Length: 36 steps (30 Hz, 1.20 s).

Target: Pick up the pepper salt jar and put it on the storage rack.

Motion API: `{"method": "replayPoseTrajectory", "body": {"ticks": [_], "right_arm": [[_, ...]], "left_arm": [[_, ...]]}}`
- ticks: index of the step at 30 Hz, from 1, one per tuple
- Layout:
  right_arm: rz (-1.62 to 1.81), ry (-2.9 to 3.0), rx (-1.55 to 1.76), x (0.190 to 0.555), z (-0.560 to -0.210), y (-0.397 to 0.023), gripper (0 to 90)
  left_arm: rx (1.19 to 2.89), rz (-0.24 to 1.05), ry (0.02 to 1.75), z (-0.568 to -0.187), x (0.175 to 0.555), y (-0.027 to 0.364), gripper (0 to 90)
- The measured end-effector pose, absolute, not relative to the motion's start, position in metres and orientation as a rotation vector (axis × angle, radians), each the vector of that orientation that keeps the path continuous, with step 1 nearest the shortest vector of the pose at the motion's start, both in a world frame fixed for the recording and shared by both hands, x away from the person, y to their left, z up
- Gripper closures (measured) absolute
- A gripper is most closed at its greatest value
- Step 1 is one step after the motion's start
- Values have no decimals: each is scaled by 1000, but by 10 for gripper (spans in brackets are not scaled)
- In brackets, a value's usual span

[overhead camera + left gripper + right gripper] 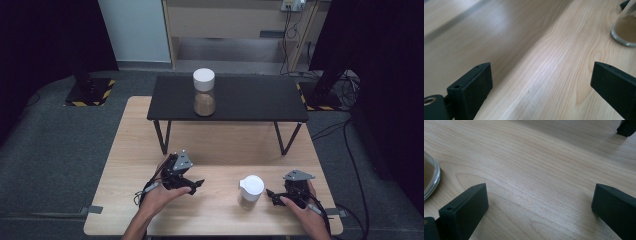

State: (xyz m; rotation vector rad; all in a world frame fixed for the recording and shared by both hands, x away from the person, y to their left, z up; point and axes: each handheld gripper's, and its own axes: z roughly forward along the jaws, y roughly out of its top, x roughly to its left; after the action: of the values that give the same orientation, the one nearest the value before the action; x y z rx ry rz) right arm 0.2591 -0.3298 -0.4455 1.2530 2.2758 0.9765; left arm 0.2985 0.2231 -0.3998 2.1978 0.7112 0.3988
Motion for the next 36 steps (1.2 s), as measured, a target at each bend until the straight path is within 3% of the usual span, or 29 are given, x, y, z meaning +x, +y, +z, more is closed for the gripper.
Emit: {"method": "replayPoseTrajectory", "body": {"ticks": [21,36], "right_arm": [[977,2277,1252,254,-445,-331,16],[978,2281,1246,250,-445,-332,15]], "left_arm": [[2120,557,1151,-430,276,291,28],[2096,511,1218,-438,279,295,0]]}}
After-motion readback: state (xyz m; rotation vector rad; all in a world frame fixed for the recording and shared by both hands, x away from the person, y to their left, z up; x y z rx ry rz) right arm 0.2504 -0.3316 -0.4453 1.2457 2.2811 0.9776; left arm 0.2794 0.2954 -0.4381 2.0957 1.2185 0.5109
